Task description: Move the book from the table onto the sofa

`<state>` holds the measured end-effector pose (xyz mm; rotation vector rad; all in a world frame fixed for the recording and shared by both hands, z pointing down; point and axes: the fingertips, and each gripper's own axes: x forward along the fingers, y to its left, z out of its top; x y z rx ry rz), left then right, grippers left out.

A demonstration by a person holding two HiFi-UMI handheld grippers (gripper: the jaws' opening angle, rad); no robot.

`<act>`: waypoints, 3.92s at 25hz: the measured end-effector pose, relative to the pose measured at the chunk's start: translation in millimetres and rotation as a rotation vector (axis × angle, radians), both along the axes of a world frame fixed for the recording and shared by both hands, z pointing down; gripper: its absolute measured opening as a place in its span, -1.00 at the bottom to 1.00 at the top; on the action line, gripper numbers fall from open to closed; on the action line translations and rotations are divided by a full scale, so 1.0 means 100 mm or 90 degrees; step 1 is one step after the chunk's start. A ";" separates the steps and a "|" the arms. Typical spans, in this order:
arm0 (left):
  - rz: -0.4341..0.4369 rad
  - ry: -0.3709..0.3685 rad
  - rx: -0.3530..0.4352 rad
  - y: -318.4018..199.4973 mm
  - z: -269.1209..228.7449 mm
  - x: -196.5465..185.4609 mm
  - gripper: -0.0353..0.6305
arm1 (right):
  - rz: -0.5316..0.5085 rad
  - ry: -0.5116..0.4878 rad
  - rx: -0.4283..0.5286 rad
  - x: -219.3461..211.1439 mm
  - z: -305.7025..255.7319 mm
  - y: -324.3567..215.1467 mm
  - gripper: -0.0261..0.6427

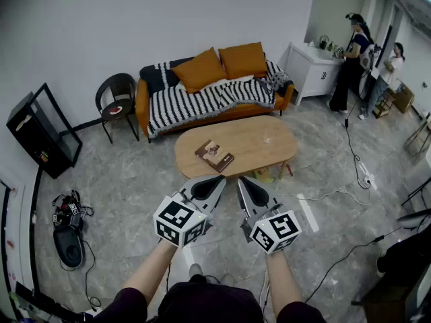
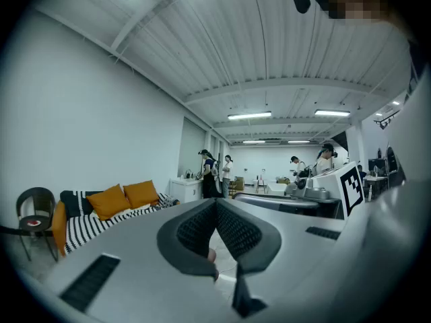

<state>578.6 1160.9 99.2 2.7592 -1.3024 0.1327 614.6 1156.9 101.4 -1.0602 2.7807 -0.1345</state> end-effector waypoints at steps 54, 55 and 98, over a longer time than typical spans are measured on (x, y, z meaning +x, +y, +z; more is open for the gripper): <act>-0.019 0.004 -0.071 -0.95 0.62 -1.36 -0.85 | 0.031 -0.002 -0.100 -1.10 0.61 -0.91 -0.85; -0.020 0.005 -0.073 -1.02 0.64 -1.34 -0.85 | 0.029 -0.001 -0.102 -1.09 0.64 -0.98 -0.85; -0.071 -0.010 -0.124 -3.19 1.12 -1.22 -0.85 | -0.012 -0.023 -0.173 -0.87 1.19 -3.22 -0.85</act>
